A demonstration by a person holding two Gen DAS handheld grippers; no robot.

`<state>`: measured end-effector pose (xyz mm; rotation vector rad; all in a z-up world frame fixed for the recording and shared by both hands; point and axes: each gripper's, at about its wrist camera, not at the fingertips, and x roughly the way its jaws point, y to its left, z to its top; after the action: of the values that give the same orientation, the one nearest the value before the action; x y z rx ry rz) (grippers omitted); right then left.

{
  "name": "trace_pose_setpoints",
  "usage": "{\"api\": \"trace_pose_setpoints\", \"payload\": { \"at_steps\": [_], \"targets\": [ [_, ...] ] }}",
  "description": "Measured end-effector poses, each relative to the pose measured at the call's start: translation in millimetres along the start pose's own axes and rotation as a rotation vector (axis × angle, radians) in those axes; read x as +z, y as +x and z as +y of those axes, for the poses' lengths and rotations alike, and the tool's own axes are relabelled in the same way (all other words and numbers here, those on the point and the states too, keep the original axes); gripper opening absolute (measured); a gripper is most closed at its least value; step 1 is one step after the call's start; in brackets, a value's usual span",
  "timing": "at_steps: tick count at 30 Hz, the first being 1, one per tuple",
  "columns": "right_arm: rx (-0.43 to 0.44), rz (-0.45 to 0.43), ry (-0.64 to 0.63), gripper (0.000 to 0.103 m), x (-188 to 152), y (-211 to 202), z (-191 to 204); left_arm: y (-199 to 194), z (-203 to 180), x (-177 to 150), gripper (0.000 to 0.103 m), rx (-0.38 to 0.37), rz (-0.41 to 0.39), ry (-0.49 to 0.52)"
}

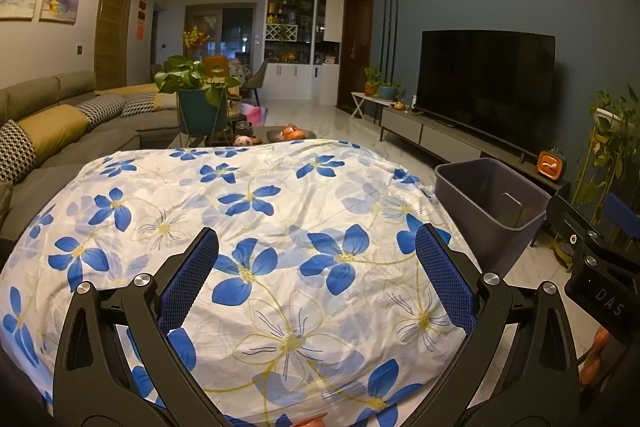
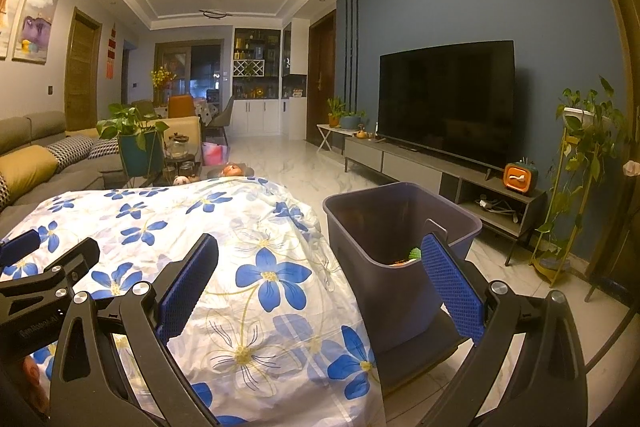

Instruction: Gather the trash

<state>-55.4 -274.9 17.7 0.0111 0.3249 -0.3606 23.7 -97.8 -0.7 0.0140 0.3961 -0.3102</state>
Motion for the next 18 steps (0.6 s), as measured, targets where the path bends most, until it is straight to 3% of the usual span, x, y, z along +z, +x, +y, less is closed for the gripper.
{"api": "trace_pose_setpoints", "payload": {
  "at_steps": [18],
  "targets": [
    [0.003,-0.011,0.009,0.098,3.2,-0.6,2.0,-1.2,-3.1,3.1,0.097,-0.001,-0.013,-0.003]
  ]
}}
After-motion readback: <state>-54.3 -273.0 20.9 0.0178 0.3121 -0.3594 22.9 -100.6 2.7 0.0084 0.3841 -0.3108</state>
